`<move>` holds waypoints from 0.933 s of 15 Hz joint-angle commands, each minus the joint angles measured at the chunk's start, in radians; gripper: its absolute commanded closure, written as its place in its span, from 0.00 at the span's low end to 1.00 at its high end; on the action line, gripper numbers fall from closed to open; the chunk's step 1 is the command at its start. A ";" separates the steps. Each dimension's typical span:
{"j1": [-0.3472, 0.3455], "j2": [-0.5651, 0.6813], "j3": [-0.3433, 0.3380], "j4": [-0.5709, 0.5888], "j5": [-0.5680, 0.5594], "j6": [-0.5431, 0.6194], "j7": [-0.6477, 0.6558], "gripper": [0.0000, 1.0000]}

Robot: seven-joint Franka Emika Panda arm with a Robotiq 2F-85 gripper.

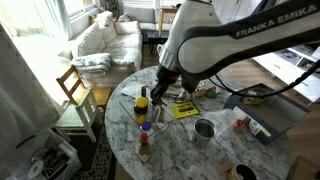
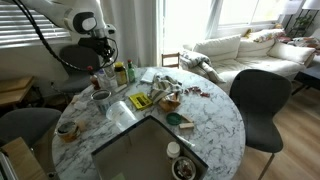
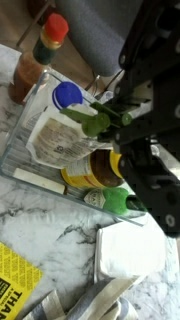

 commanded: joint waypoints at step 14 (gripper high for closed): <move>-0.019 -0.414 -0.089 -0.261 0.038 -0.429 -0.002 0.95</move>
